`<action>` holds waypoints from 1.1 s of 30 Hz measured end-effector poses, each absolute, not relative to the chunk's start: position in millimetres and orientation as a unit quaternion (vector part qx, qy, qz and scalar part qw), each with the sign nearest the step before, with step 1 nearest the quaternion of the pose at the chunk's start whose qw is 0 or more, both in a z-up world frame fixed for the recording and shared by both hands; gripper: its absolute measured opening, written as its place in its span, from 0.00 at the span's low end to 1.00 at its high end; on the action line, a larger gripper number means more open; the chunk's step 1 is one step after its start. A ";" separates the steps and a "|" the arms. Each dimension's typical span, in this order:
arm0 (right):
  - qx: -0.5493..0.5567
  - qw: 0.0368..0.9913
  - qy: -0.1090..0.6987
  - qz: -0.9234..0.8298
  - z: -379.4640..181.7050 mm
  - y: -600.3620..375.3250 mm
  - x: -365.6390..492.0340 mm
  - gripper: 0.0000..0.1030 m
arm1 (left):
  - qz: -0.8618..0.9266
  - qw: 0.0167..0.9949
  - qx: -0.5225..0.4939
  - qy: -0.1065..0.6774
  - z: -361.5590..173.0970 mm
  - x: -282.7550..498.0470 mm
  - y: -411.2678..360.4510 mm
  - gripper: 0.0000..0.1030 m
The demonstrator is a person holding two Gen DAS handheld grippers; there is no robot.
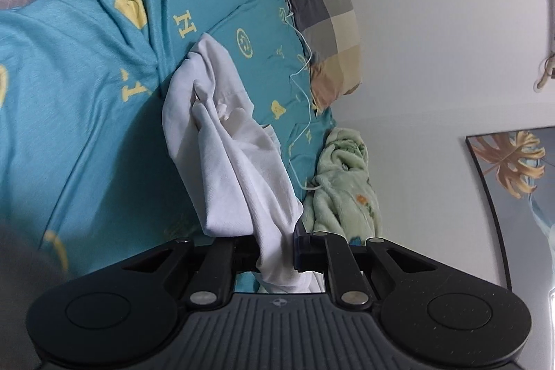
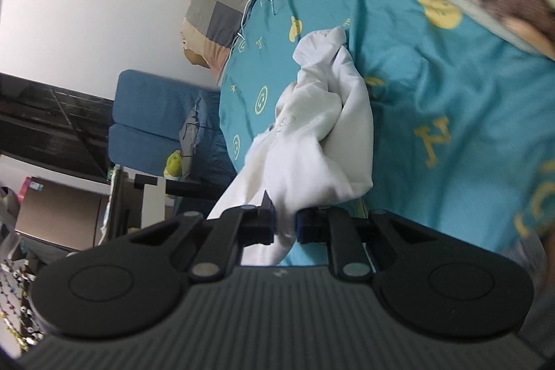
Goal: Fold clothes
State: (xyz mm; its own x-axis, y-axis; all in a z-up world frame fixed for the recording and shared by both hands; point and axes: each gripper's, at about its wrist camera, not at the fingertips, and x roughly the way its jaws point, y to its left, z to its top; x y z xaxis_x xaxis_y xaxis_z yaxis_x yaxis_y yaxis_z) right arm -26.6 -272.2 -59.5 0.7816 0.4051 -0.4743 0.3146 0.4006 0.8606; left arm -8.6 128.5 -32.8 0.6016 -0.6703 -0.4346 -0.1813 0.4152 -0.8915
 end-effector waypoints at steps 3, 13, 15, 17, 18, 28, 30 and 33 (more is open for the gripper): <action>0.550 0.767 0.330 0.020 -52.2 -270.9 -65.0 0.14 | -0.165 0.735 -0.507 0.420 -23.9 -41.2 129.9 0.14; 0.560 0.761 0.328 -0.001 -40.7 -272.5 -107.6 0.14 | -0.161 0.732 -0.505 0.428 -15.6 -66.7 126.5 0.14; 0.560 0.759 0.332 -0.006 -40.4 -273.0 -94.0 0.14 | -0.156 0.726 -0.512 0.433 -17.7 -52.4 125.7 0.14; 0.559 0.758 0.336 -0.011 -40.3 -274.7 -74.2 0.14 | -0.150 0.720 -0.519 0.436 -20.7 -34.1 125.0 0.14; 0.559 0.757 0.338 -0.014 -40.3 -275.6 -64.3 0.14 | -0.147 0.717 -0.522 0.439 -23.0 -22.4 124.1 0.14; 0.550 0.751 0.363 -0.038 -50.7 -291.1 70.4 0.14 | -0.116 0.711 -0.525 0.453 -52.9 120.1 108.2 0.14; 0.553 0.746 0.369 -0.044 -61.8 -294.7 96.5 0.14 | -0.107 0.710 -0.524 0.459 -65.3 149.6 104.3 0.14; 0.550 0.739 0.385 -0.052 -83.9 -298.1 131.4 0.14 | -0.100 0.712 -0.513 0.470 -89.8 183.4 98.7 0.15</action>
State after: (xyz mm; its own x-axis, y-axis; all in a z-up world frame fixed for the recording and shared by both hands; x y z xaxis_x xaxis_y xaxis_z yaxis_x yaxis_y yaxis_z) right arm 131.4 -298.1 -83.9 0.6979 0.3468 -0.6266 0.5002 0.3902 0.7730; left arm 183.4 98.7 -89.8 0.5386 -0.6235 -0.5668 -0.3398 0.4548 -0.8232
